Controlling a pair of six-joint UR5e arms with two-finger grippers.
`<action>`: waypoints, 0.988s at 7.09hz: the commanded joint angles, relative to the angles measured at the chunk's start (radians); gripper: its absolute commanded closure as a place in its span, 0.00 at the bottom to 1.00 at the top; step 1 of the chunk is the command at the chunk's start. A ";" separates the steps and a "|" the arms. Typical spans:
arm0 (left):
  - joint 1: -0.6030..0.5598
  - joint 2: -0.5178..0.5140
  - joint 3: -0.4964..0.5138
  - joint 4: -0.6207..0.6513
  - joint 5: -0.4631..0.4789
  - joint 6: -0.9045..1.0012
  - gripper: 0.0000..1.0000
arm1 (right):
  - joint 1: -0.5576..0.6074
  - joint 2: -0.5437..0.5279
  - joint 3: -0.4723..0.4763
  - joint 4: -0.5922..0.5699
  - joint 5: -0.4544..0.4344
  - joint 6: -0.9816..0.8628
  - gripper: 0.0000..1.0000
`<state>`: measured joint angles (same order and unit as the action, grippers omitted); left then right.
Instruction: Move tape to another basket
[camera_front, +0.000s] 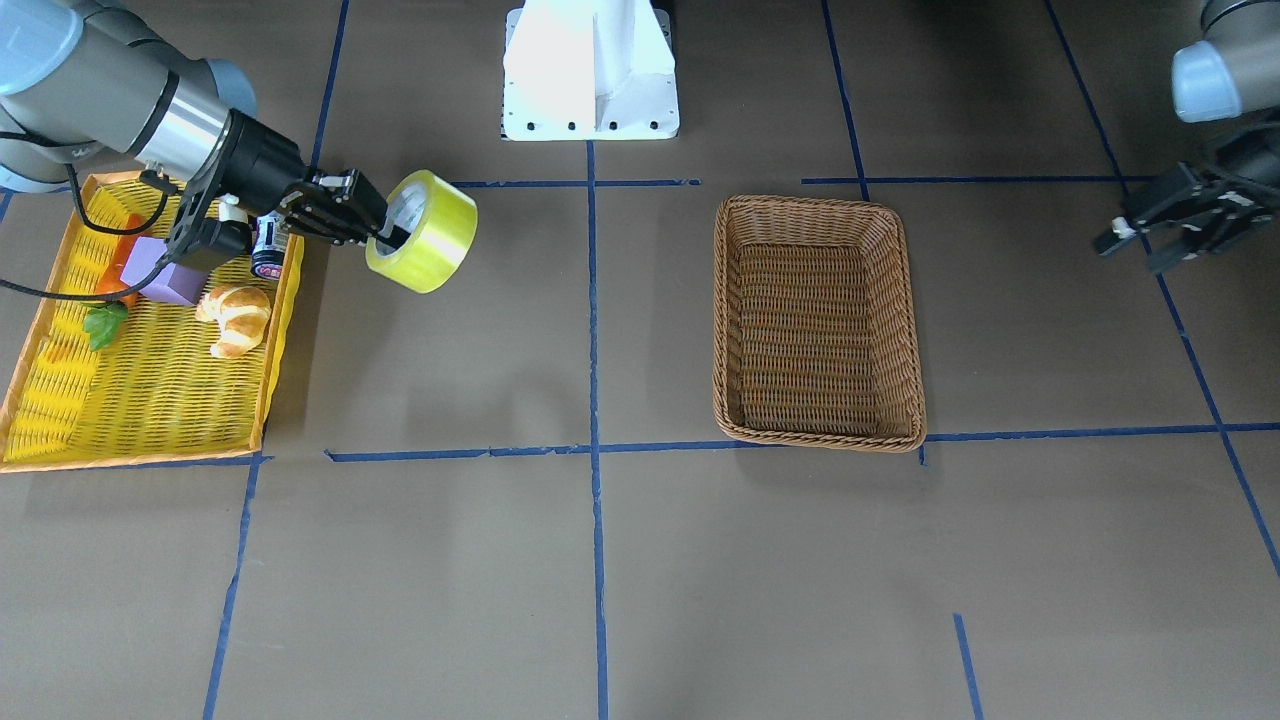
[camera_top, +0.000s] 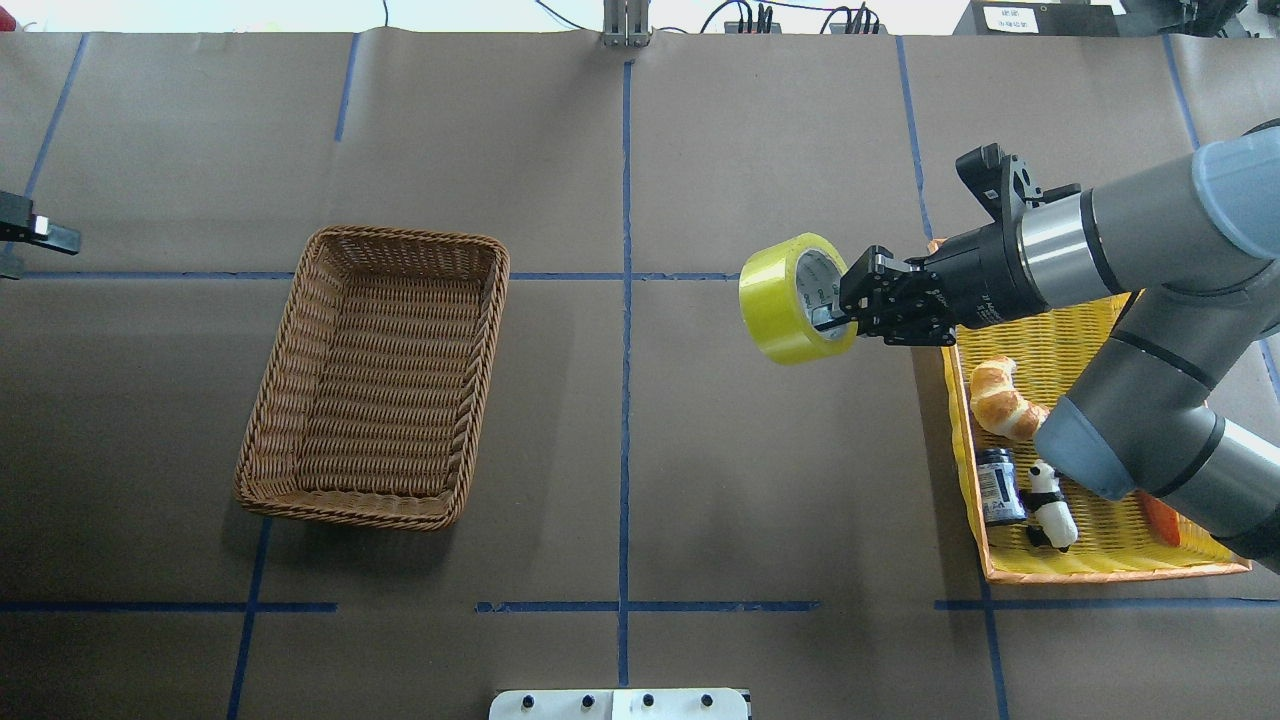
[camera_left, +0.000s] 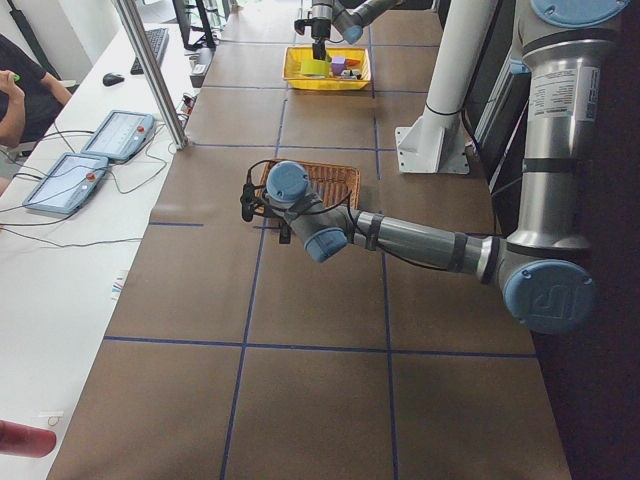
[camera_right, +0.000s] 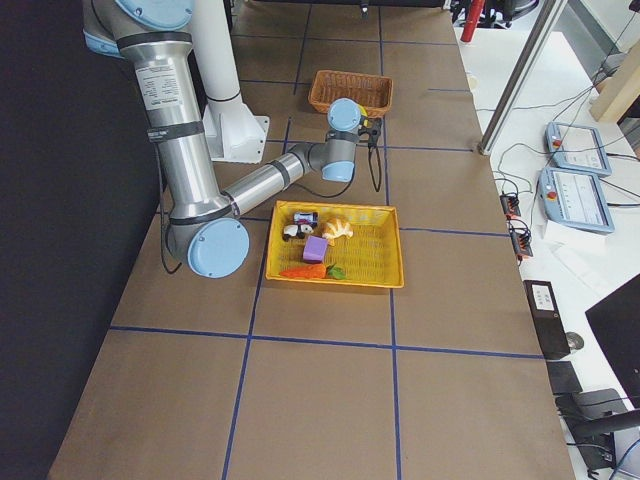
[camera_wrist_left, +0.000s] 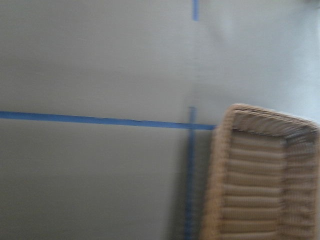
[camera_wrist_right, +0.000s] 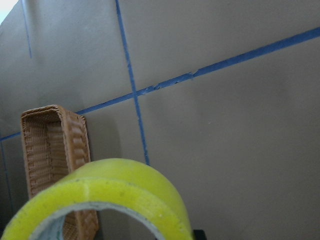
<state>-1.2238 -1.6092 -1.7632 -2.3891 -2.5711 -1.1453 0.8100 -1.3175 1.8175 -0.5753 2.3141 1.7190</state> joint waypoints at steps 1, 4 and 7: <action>0.117 -0.150 -0.015 -0.114 0.015 -0.377 0.00 | -0.003 0.007 0.066 0.009 -0.005 0.039 0.98; 0.371 -0.278 -0.149 -0.160 0.298 -0.713 0.00 | -0.047 0.029 0.051 0.231 -0.101 0.155 0.98; 0.457 -0.279 -0.110 -0.529 0.419 -1.037 0.00 | -0.228 0.029 0.031 0.480 -0.342 0.268 0.98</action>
<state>-0.7933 -1.8865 -1.8915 -2.7845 -2.1963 -2.0743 0.6596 -1.2887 1.8520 -0.1803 2.0662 1.9623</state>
